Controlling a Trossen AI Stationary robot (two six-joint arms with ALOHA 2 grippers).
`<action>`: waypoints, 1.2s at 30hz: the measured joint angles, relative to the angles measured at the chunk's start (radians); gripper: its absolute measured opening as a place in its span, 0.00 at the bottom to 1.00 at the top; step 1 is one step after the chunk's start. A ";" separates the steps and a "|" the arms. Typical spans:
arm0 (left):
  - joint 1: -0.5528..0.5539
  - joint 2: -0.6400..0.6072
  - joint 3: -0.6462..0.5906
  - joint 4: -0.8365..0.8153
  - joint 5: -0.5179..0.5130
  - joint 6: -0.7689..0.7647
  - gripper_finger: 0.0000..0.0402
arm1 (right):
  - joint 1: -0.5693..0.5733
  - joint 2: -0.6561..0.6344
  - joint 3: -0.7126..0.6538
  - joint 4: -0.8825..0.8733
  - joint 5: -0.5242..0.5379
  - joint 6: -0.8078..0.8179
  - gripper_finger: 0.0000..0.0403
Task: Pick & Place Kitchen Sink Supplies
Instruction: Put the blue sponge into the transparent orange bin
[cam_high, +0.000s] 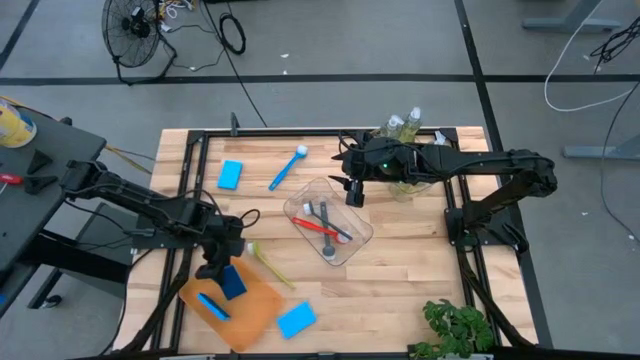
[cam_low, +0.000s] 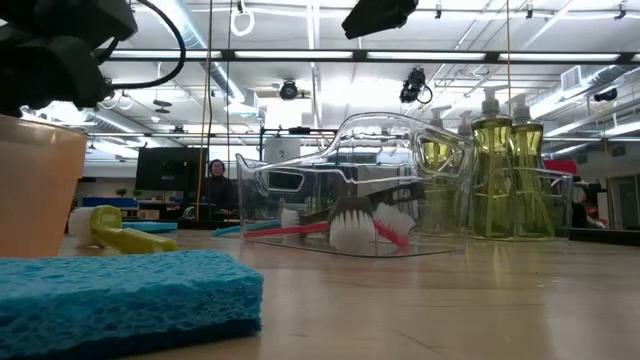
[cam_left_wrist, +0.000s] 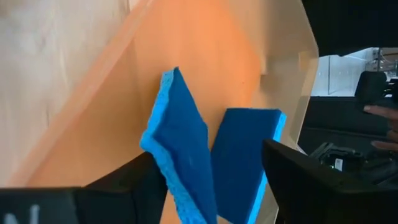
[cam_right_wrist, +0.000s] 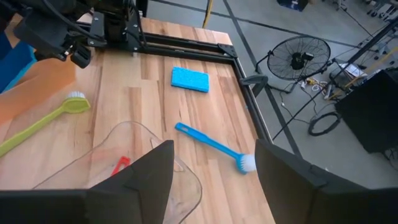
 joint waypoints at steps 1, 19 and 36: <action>0.000 0.000 0.000 -0.009 0.000 0.001 0.63 | 0.000 0.000 0.000 0.001 0.000 0.000 0.56; 0.002 -0.001 0.002 -0.108 -0.077 0.024 0.64 | 0.000 0.000 0.000 0.026 0.000 0.000 0.56; 0.002 -0.001 0.180 -0.321 -0.165 0.108 0.64 | 0.000 0.000 0.000 0.027 0.000 -0.001 0.56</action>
